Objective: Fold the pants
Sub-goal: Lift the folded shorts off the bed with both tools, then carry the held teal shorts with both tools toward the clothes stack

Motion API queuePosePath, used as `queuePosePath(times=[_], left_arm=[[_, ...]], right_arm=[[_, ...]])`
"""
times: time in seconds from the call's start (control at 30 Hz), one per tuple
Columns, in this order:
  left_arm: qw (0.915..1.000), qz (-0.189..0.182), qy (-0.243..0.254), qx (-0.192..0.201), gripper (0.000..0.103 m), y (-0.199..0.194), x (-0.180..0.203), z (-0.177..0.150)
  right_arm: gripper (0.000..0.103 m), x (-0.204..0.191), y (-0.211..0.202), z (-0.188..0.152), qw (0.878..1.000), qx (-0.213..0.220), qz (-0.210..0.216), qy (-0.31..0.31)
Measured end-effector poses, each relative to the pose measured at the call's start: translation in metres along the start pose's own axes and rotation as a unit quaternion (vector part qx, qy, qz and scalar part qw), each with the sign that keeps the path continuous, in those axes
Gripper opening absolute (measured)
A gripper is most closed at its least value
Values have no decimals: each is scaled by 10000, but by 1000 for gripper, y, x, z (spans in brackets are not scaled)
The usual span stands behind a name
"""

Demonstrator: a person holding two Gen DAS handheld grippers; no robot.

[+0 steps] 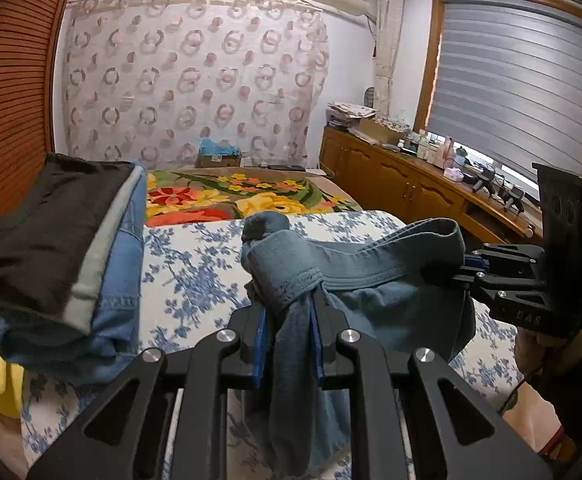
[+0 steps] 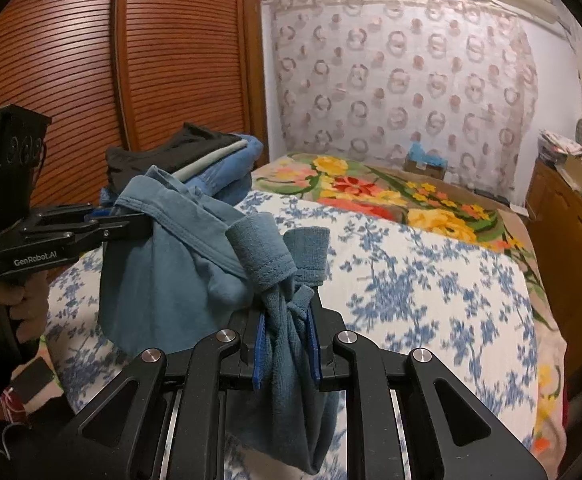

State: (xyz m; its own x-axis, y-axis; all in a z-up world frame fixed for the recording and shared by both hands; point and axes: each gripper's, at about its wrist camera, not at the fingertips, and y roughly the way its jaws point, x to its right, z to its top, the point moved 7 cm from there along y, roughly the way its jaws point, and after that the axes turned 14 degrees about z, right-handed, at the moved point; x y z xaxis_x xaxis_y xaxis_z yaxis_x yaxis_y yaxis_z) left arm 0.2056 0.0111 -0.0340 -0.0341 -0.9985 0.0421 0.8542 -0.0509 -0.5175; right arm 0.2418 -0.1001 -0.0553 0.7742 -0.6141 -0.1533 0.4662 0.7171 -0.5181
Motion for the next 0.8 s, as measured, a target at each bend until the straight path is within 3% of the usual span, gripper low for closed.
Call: queuePosePath(times=[0.8], left_arm=[[9963, 671, 43, 541, 16, -4, -65, 59]], right_arm=[[15, -11, 60, 101, 9958, 166, 224, -876]])
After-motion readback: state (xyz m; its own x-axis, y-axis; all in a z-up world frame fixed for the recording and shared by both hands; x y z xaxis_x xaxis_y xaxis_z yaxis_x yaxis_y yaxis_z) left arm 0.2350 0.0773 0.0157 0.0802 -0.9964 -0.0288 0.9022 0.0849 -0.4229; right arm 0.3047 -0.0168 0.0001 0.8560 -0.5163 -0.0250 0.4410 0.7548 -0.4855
